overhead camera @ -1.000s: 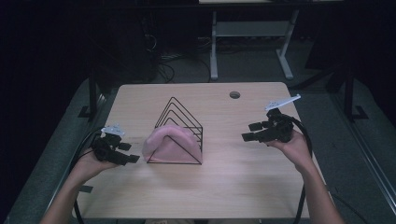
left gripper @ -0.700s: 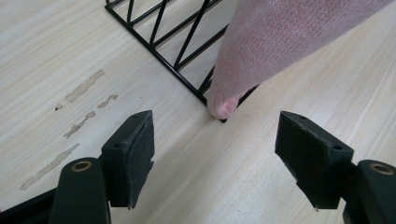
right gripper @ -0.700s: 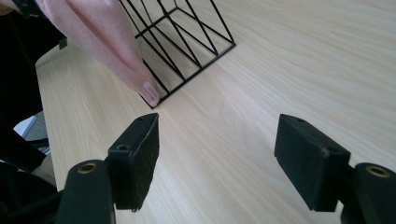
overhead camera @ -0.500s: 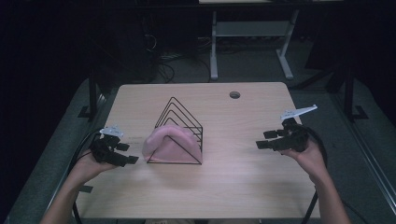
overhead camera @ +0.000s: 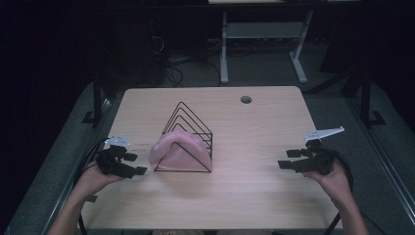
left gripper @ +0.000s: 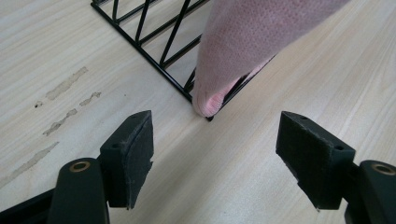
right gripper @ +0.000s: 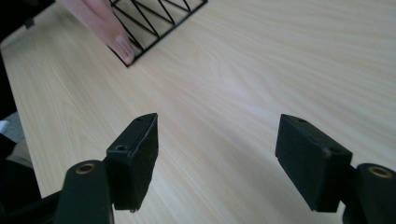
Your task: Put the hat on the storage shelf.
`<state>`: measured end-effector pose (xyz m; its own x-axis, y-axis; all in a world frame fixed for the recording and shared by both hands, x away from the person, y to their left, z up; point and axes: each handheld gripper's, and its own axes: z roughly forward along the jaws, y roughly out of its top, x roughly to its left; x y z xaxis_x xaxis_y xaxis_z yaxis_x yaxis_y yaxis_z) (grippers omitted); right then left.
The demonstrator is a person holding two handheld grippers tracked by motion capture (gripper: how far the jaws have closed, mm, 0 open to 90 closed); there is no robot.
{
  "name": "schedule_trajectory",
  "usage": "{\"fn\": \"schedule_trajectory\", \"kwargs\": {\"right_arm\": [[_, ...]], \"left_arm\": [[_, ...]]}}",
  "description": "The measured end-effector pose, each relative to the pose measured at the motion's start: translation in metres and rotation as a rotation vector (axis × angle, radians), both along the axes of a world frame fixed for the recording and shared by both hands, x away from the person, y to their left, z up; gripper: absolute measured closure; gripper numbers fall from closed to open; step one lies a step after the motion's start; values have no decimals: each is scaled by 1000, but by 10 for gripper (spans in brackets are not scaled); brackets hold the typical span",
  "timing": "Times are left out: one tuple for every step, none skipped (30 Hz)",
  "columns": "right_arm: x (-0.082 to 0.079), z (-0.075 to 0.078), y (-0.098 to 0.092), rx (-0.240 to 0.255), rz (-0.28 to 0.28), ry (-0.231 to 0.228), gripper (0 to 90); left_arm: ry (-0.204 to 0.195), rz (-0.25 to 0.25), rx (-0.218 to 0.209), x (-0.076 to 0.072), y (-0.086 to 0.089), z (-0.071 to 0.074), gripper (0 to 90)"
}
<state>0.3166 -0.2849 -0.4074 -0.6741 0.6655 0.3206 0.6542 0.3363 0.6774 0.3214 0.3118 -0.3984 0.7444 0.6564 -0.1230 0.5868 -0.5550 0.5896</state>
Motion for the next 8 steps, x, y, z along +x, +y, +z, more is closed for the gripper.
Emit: {"fn": "schedule_trajectory", "kwargs": {"right_arm": [[-2, -2, -1, -10, 0, 9, 287], [-5, -4, -2, -18, -4, 14, 285], [-8, -6, -2, -25, -9, 21, 286], [-11, -8, -2, -28, -13, 23, 286], [-14, -9, -2, -35, -16, 23, 284], [-17, -10, -1, -33, -19, 10, 284], [-20, -11, -1, -30, -18, -3, 284], [-24, -12, 0, -18, -20, -8, 284]], "left_arm": [[-3, 3, 0, -1, 1, 0, 277], [-11, 22, -2, -3, 1, 1, 277], [-23, 39, 13, -5, 2, 1, 278], [-33, 56, 20, -8, 1, 2, 278], [-39, 64, 5, -11, 1, 1, 277], [-46, 69, -7, -13, 0, 1, 277], [-55, 76, -11, -16, -1, -1, 277], [-58, 79, -6, -18, -2, -3, 277]]}}
